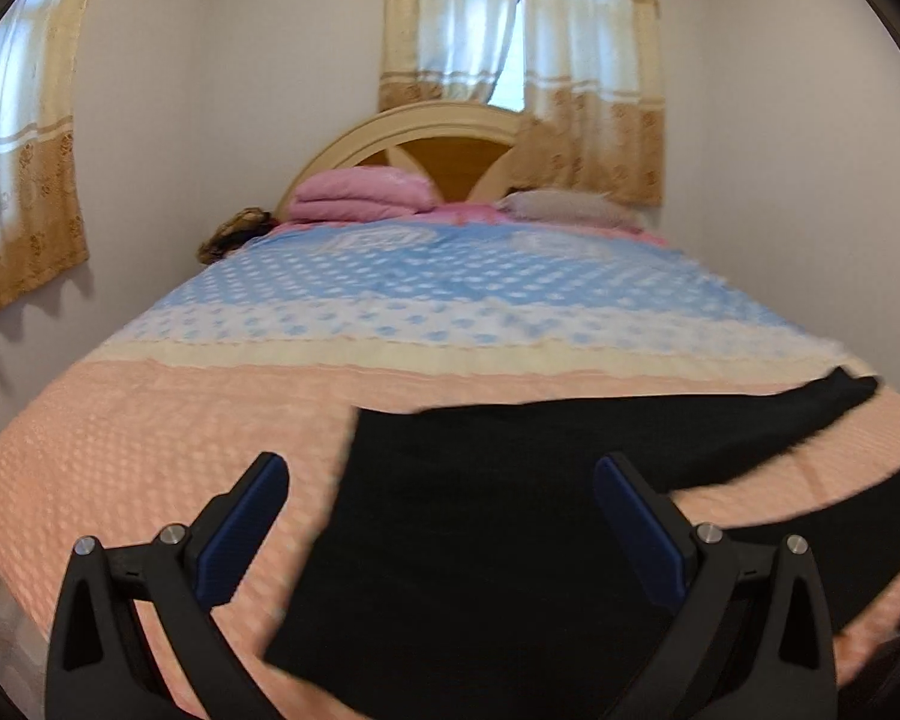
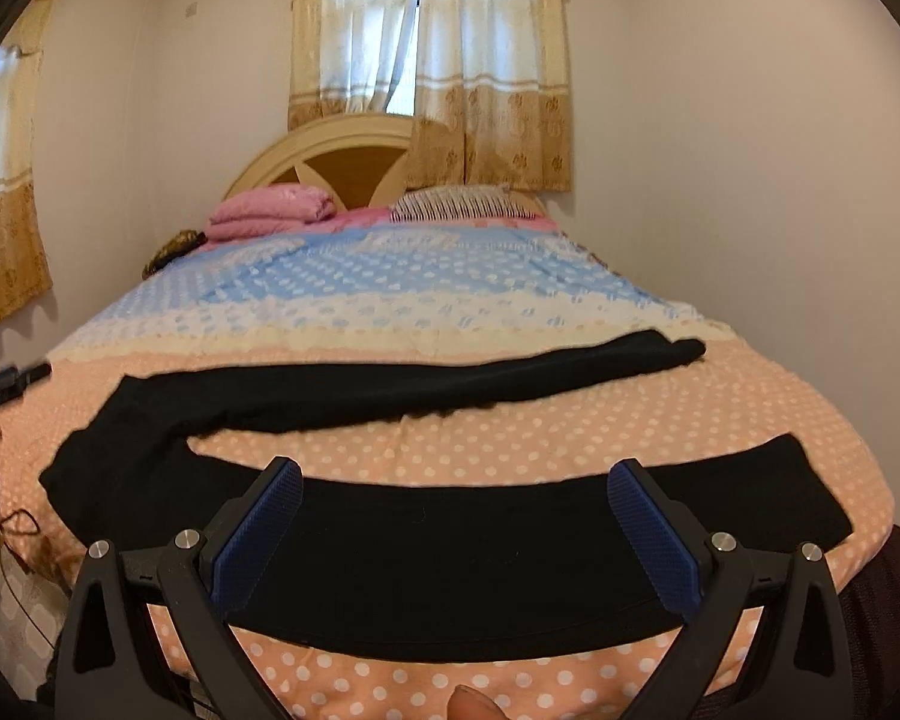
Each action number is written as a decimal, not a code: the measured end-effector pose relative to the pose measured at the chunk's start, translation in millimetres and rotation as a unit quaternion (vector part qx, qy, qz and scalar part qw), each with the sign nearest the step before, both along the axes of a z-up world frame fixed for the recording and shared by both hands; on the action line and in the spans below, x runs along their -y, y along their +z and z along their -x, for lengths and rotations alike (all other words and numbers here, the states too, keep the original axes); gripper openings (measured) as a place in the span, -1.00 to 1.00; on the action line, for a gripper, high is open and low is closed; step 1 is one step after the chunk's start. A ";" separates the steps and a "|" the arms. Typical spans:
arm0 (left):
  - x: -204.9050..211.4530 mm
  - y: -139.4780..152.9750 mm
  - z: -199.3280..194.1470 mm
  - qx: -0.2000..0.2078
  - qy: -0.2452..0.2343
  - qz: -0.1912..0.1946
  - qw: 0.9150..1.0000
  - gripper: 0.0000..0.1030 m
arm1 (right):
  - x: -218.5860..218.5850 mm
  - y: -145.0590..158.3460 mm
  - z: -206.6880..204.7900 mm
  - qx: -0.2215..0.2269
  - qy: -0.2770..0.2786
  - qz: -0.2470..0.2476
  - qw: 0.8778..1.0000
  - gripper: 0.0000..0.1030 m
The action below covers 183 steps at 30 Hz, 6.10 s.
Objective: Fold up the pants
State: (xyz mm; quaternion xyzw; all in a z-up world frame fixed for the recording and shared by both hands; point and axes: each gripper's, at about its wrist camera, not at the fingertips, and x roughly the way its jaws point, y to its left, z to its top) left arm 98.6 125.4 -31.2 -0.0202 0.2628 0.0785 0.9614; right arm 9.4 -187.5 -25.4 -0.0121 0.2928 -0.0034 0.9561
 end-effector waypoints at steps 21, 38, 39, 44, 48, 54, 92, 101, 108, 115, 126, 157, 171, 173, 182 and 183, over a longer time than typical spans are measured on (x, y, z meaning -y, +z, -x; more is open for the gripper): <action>-80.7 -70.8 -165.1 -0.156 -0.001 0.038 0.987 0.90 | 56.9 -14.6 -89.6 -0.037 -0.049 0.043 0.997 0.98; -81.5 -113.2 -201.0 -0.219 -0.039 0.052 0.974 0.60 | 84.3 -23.4 -125.9 -0.066 -0.063 0.021 0.996 0.98; -82.4 -112.6 -199.1 -0.217 -0.041 0.054 0.974 0.56 | 87.7 -22.2 -127.9 -0.066 -0.065 0.020 0.996 0.97; -85.0 -107.4 -191.6 -0.210 -0.060 0.056 0.974 0.07 | 109.7 -18.1 -141.3 -0.076 -0.072 0.012 0.994 0.86; -77.1 -108.8 -195.4 -0.211 -0.069 0.033 0.974 0.03 | 133.0 -16.3 -153.2 -0.082 -0.084 0.010 0.993 0.70; -75.6 -108.9 -200.7 -0.219 -0.070 0.030 0.973 -0.03 | 182.5 -12.0 -172.9 -0.091 -0.130 -0.010 0.987 0.63; -61.1 -87.3 -189.0 -0.187 -0.095 0.058 0.976 -0.75 | 274.8 -50.7 -327.6 -0.171 -0.096 -0.088 0.977 -0.87; -77.2 -37.5 -156.0 -0.119 -0.111 0.087 0.983 -0.74 | 254.0 23.0 -229.6 -0.082 -0.056 -0.077 0.992 -0.87; -89.9 -13.5 -128.9 -0.072 -0.117 0.101 0.985 -0.75 | 263.9 53.1 -156.2 -0.023 -0.060 -0.089 0.994 -0.87; -95.2 -5.7 -88.6 -0.032 -0.132 0.121 0.983 -0.75 | 266.1 49.5 -101.0 0.003 -0.054 -0.098 0.994 -0.87; -104.1 -35.5 -27.8 -0.025 -0.138 0.146 0.979 -0.74 | 284.1 13.8 -37.8 0.008 -0.078 -0.135 0.988 -0.88; -89.7 -90.0 46.4 -0.031 -0.135 0.073 0.988 -0.31 | 299.0 -12.2 37.2 -0.038 -0.115 -0.141 0.983 -0.16; -97.3 -58.9 70.6 0.001 -0.118 0.054 0.992 0.21 | 69.1 18.9 -2.6 -0.076 0.137 -0.013 0.988 -0.16; -98.2 -53.4 74.3 0.013 -0.118 0.063 0.991 0.24 | 17.1 2.0 -9.3 -0.093 0.197 0.002 0.976 -0.16; -112.5 -40.3 56.3 0.008 -0.094 0.080 0.992 0.51 | -137.8 -68.9 -17.9 -0.133 0.355 0.076 0.922 -0.16; -112.0 -40.8 48.8 0.000 -0.098 0.079 0.992 0.51 | -145.1 -73.5 -19.3 -0.138 0.360 0.080 0.919 -0.16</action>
